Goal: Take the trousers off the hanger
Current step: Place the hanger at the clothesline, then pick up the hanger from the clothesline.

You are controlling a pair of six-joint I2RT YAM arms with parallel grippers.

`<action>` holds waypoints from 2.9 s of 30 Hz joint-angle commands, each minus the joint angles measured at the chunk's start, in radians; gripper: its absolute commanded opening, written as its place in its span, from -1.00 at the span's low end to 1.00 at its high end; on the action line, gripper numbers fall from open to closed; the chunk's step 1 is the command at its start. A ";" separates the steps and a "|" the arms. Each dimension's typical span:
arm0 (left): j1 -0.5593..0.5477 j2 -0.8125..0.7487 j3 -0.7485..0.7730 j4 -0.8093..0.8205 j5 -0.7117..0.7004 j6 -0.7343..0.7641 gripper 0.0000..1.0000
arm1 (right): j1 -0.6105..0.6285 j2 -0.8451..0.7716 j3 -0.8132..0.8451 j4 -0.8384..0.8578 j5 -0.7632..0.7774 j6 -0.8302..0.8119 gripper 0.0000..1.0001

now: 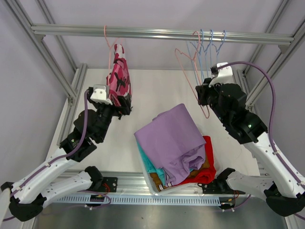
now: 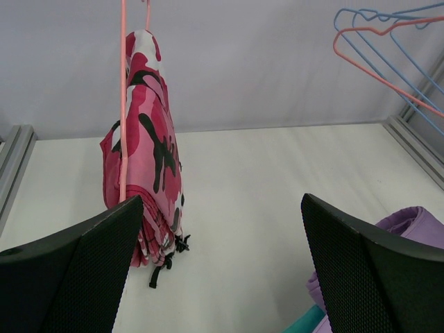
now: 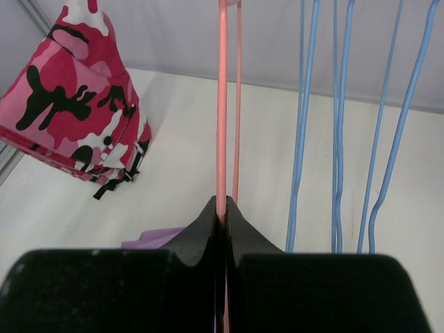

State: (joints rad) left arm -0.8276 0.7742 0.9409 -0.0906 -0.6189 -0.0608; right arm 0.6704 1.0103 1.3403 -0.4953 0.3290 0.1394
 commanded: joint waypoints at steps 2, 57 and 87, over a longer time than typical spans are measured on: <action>0.022 -0.010 0.015 0.011 0.030 -0.028 0.99 | -0.008 0.040 0.079 0.078 0.054 -0.053 -1.00; 0.067 -0.055 0.033 -0.023 -0.034 -0.099 0.99 | -0.103 -0.078 -0.057 0.104 -0.214 0.049 0.40; 0.196 -0.299 -0.071 0.141 -0.236 -0.060 0.99 | 0.069 0.850 0.703 0.342 -0.788 0.224 0.57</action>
State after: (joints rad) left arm -0.6472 0.4839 0.8768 0.0174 -0.8608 -0.1307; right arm 0.7341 1.8172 1.9579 -0.2283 -0.3538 0.3080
